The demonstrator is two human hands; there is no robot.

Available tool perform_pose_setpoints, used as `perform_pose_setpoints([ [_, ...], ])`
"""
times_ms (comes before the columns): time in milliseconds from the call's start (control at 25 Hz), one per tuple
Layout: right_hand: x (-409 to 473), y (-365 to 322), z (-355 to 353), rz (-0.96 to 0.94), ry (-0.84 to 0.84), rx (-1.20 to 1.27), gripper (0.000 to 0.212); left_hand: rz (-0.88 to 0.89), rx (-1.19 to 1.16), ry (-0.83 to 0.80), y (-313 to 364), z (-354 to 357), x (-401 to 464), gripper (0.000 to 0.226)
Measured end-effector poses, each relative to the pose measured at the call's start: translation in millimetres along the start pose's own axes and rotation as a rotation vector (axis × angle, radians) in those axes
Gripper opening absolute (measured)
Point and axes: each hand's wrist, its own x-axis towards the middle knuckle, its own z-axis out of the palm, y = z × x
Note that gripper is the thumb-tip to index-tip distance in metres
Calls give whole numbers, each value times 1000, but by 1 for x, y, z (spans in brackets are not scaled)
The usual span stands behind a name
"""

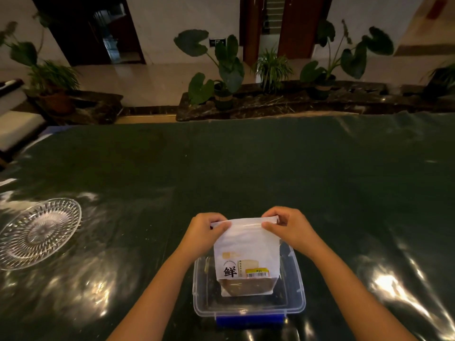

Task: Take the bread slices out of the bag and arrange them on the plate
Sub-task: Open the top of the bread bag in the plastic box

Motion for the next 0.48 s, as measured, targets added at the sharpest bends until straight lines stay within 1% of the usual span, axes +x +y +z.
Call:
perform_pose_setpoints([
  [80,4,-3,-3,12,-22,-58,10,-58,-28,-12,2,4,1,11],
  [120,6,-3,-4,29,-28,-75,10,-65,-22,38,1,7,1,6],
  [160,7,-3,-4,46,-29,-79,10,-45,29,122,1,10,-1,18],
  [200,9,-3,-5,57,-26,-75,10,28,118,223,-1,12,-5,37],
  [240,10,-3,-5,60,-25,-71,10,169,256,306,-2,13,-9,52],
  [280,12,-5,-6,57,-31,-72,11,338,440,335,-4,14,-12,60],
  [320,14,-7,-8,52,-48,-79,11,484,615,329,-7,17,-14,60],
  [360,15,-10,-9,47,-76,-96,12,574,736,301,-11,21,-16,55],
  [400,17,-13,-10,42,-110,-122,12,602,792,284,-13,23,-17,47],
  [480,20,-20,-11,35,-166,-184,13,539,772,295,-10,26,-18,27],
])
